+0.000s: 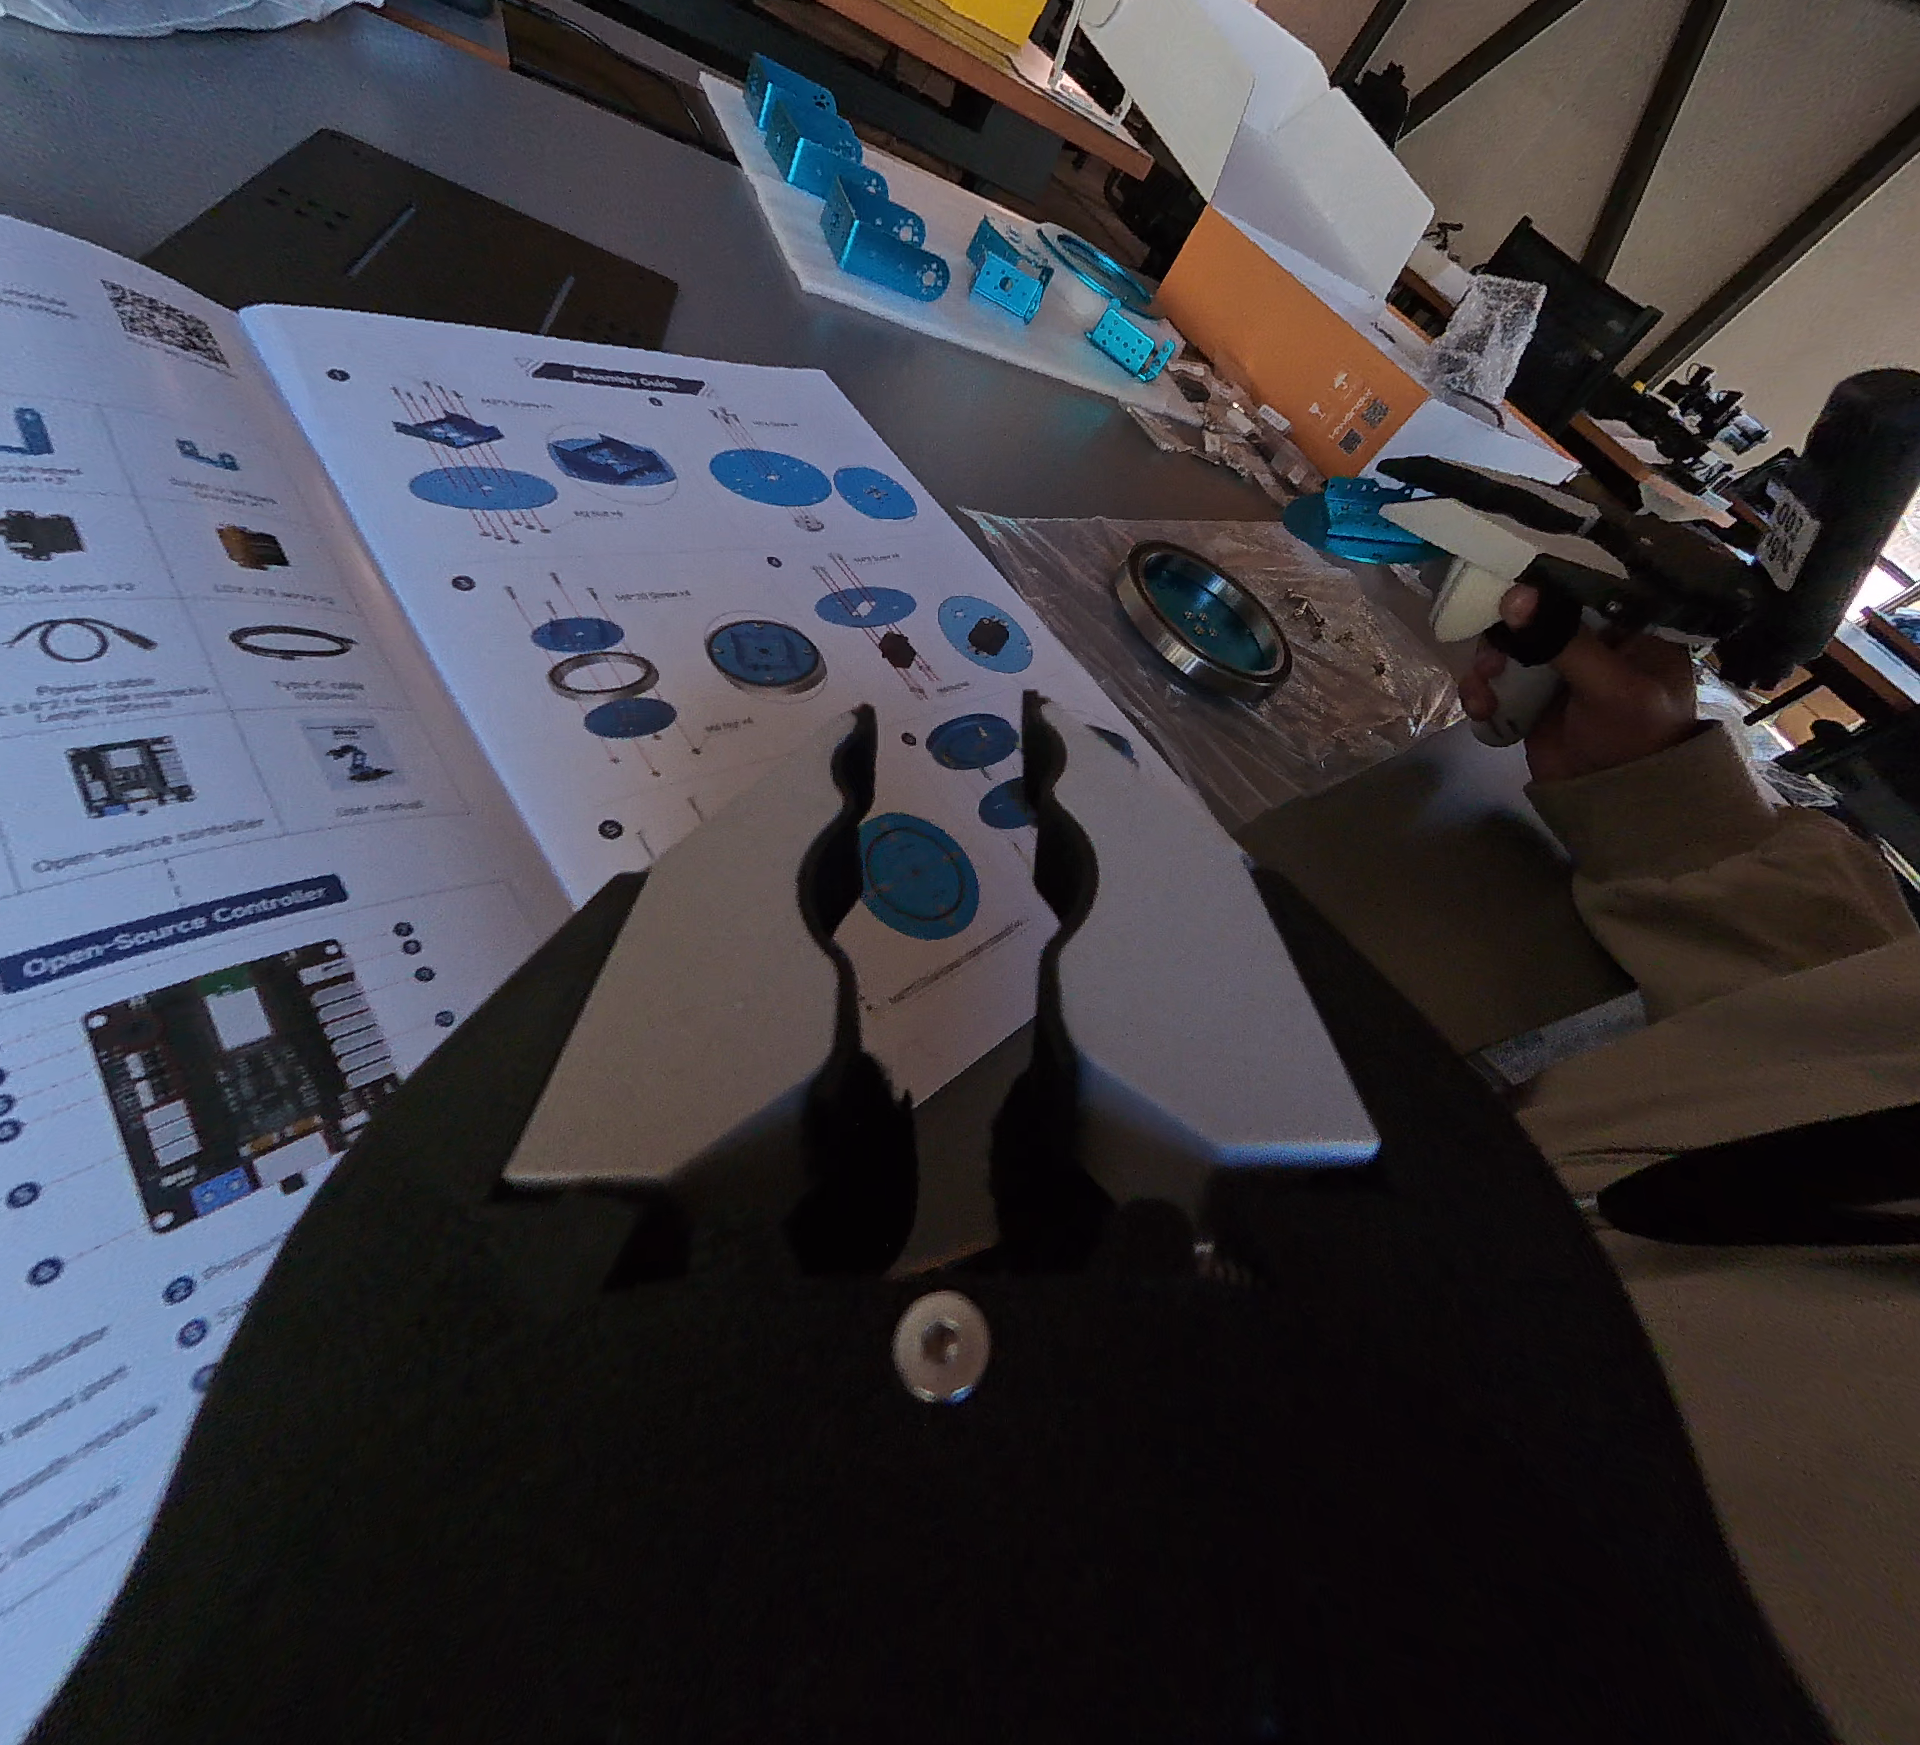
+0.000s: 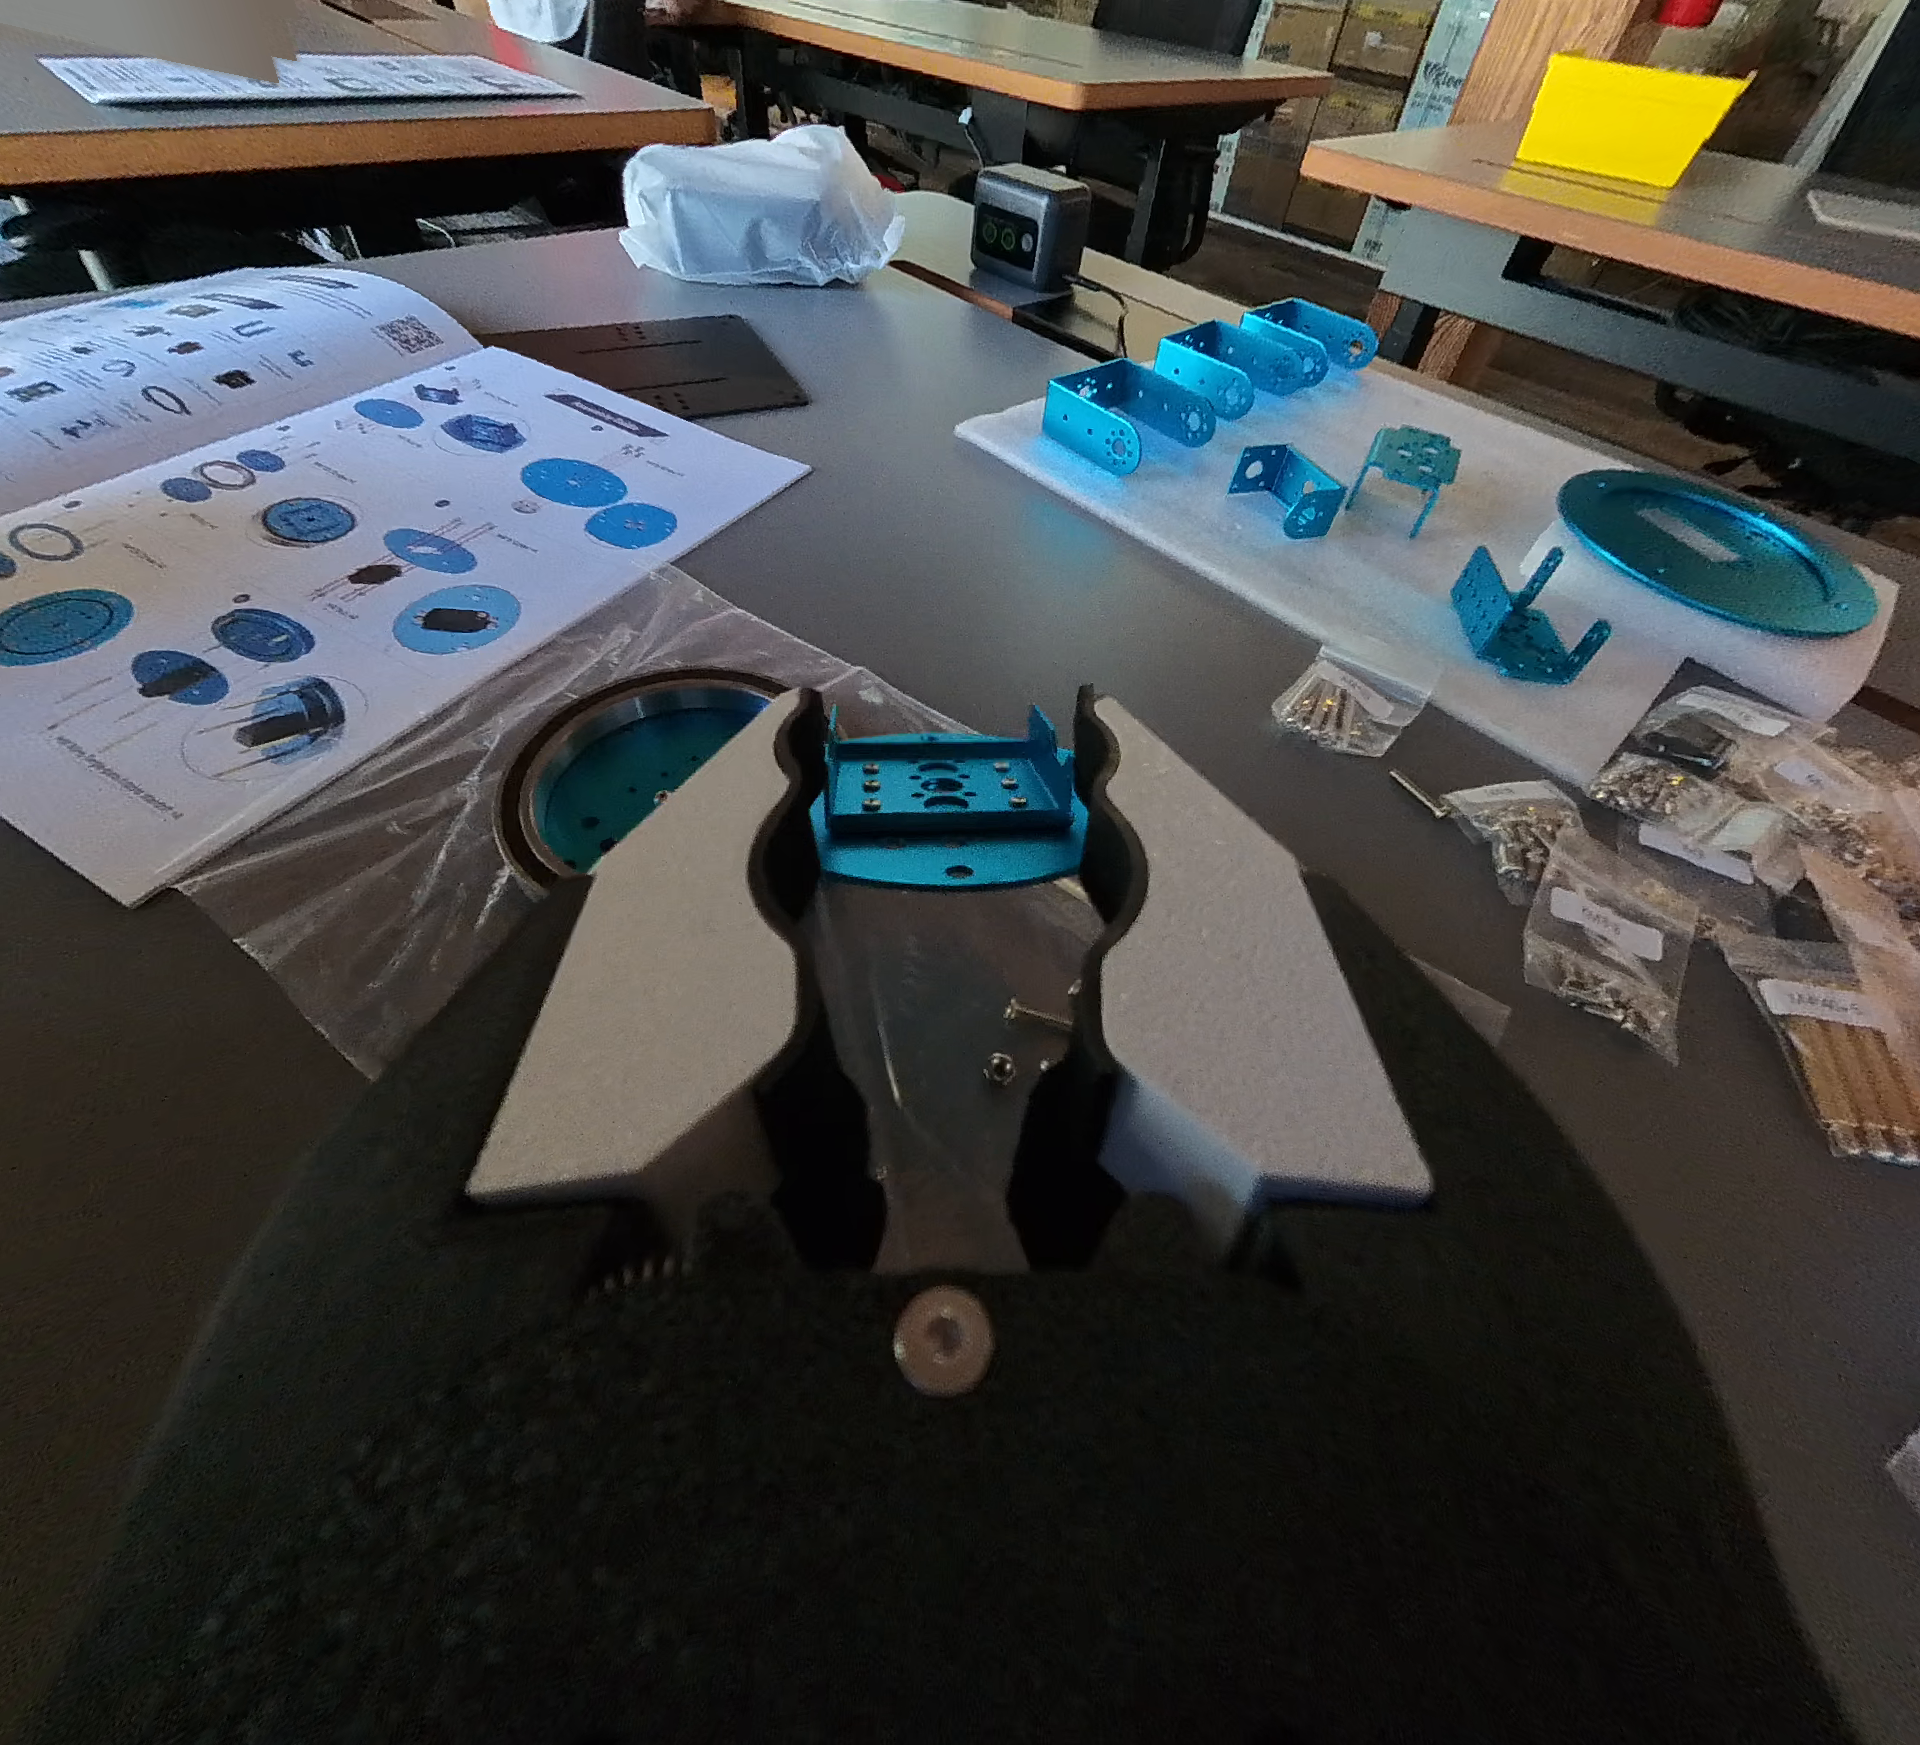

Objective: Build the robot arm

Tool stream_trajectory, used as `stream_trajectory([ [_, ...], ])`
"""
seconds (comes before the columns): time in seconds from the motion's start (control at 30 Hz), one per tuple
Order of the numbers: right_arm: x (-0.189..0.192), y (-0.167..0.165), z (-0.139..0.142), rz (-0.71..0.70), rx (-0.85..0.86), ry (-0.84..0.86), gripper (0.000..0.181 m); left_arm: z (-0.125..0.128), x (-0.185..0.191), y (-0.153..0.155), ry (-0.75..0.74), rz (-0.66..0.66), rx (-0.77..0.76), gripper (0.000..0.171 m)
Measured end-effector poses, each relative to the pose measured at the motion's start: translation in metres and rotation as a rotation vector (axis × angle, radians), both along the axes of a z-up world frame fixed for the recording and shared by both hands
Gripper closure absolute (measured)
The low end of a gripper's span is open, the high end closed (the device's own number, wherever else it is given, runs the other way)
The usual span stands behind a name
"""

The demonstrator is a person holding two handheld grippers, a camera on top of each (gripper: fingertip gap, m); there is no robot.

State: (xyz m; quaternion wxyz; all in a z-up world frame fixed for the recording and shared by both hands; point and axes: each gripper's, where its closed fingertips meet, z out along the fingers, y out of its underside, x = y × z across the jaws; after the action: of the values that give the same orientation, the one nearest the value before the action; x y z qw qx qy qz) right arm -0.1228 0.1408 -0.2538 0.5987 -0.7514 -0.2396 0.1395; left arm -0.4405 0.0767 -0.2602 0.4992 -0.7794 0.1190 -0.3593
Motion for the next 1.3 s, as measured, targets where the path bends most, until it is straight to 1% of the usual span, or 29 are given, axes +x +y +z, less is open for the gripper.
stream_trajectory([
  [0.27,-0.005,0.001,-0.002,0.011,0.014,-0.036,0.134,-0.001,0.004,0.004,-0.008,0.026,-0.016,0.145],
  [0.47,-0.005,0.002,-0.013,0.001,-0.026,-0.088,0.134,-0.002,0.009,0.004,0.000,0.033,-0.026,0.146],
  [0.53,0.000,0.001,-0.022,-0.013,-0.074,-0.112,0.134,-0.001,0.012,0.004,0.003,0.028,-0.029,0.146],
  [0.67,0.017,-0.007,-0.032,-0.077,-0.138,-0.150,0.134,0.003,0.020,0.003,0.022,0.015,-0.020,0.146],
  [0.77,0.025,-0.017,-0.047,-0.102,-0.215,-0.187,0.133,0.003,0.026,0.004,0.029,0.007,-0.016,0.146],
  [0.9,0.028,-0.031,-0.058,-0.139,-0.223,-0.274,0.133,0.001,0.035,0.004,0.026,-0.012,-0.027,0.146],
  [1.0,0.029,-0.035,-0.064,-0.163,-0.218,-0.349,0.134,0.001,0.037,0.002,0.034,-0.009,-0.022,0.146],
  [1.1,0.027,-0.037,-0.069,-0.193,-0.278,-0.321,0.133,0.002,0.035,-0.001,0.040,0.000,-0.027,0.146],
  [1.2,0.025,-0.038,-0.073,-0.209,-0.350,-0.256,0.133,0.006,0.032,-0.009,0.030,0.010,-0.011,0.146],
  [1.3,0.027,-0.037,-0.075,-0.225,-0.378,-0.223,0.134,0.009,0.029,-0.017,0.028,0.012,0.003,0.146],
])
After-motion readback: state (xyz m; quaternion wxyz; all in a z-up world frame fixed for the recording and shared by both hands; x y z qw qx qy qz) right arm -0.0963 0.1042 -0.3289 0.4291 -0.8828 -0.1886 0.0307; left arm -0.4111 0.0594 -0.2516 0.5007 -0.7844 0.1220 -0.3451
